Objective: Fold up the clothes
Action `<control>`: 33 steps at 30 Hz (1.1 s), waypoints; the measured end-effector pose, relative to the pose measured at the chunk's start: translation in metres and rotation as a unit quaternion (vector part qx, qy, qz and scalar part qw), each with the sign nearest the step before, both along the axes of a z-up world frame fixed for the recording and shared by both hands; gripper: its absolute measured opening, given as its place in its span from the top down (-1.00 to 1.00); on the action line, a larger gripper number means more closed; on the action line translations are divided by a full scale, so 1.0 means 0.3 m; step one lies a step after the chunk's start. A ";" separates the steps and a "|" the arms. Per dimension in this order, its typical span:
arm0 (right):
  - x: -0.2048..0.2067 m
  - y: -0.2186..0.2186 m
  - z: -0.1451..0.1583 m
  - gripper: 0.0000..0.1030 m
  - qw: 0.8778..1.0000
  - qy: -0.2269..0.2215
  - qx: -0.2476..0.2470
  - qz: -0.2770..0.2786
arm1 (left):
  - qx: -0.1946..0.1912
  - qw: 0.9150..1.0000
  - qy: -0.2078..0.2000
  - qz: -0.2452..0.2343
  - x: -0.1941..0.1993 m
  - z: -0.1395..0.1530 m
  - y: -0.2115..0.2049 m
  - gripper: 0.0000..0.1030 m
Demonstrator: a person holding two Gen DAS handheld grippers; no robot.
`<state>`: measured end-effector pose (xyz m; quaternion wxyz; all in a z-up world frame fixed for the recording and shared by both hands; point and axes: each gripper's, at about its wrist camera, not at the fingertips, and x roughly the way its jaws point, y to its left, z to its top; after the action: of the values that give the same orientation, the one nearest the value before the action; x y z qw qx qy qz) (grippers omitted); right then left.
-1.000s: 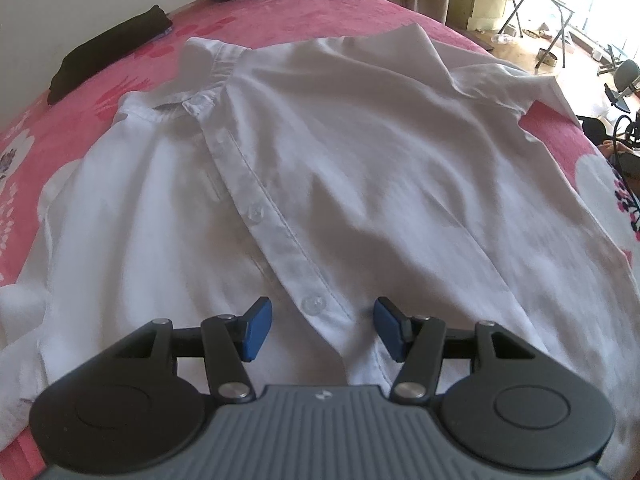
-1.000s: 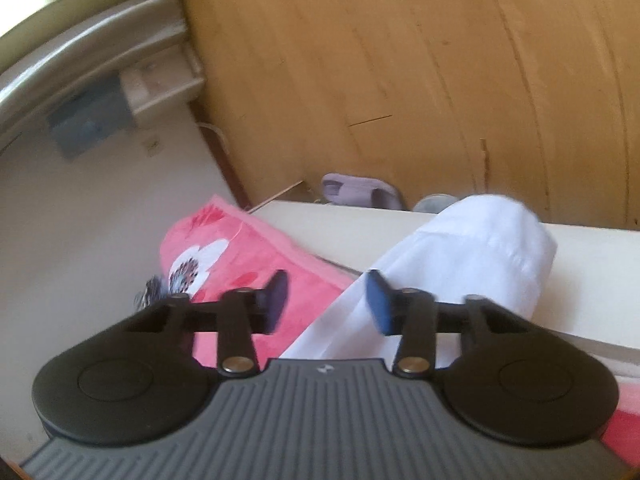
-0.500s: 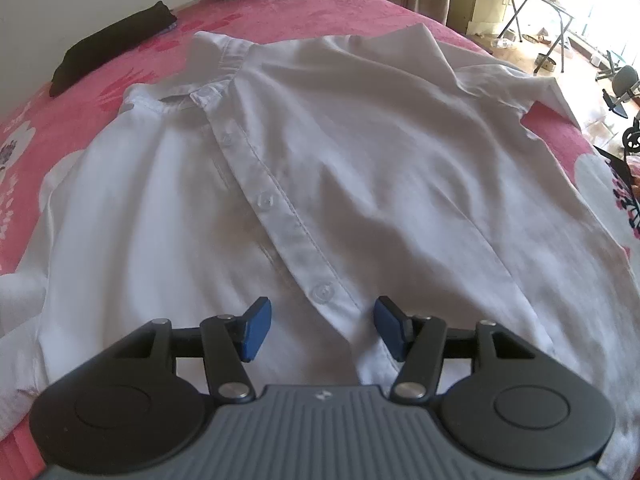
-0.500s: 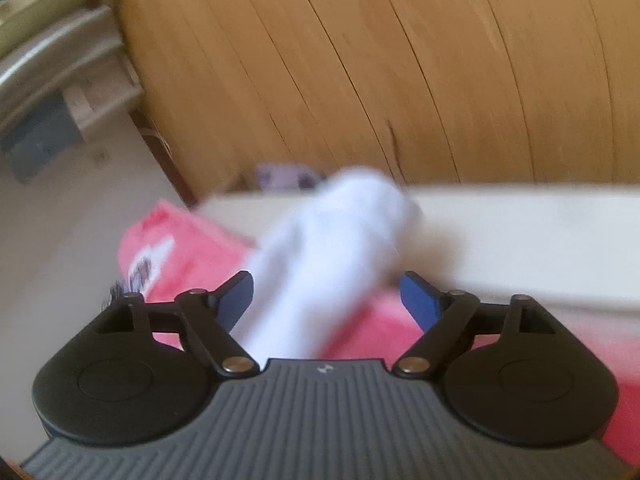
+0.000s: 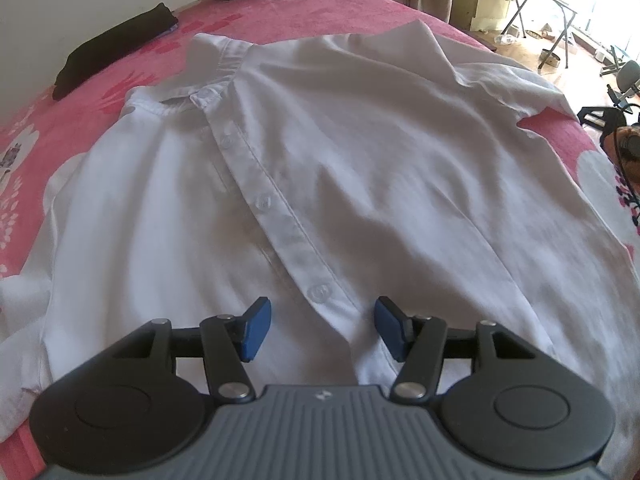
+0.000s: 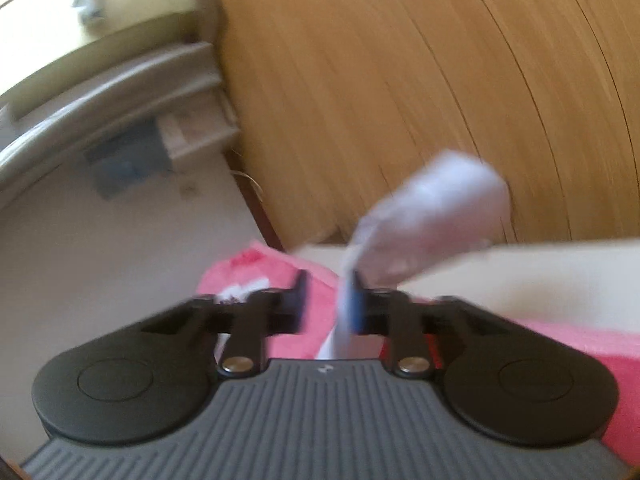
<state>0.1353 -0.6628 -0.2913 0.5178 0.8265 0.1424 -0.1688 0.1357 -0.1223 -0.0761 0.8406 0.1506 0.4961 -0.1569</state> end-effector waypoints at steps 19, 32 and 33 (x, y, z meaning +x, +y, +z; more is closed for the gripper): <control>0.066 0.235 0.985 0.98 0.901 -0.268 -0.308 0.146 | -0.055 0.998 -0.020 0.023 -0.027 -0.005 0.068 -0.14; 0.018 1.111 1.097 0.98 0.601 -0.317 -0.473 0.561 | -0.139 0.978 -0.030 0.151 -0.226 0.180 0.499 -0.14; -0.018 1.185 1.042 0.96 0.567 -0.299 -0.486 0.594 | -0.140 0.976 -0.026 0.165 -0.239 0.179 0.532 -0.14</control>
<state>0.1298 -0.3075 0.0212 0.8383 0.1833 0.3347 0.3893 0.0639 0.0374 -0.0225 0.8803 -0.0487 0.4650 -0.0803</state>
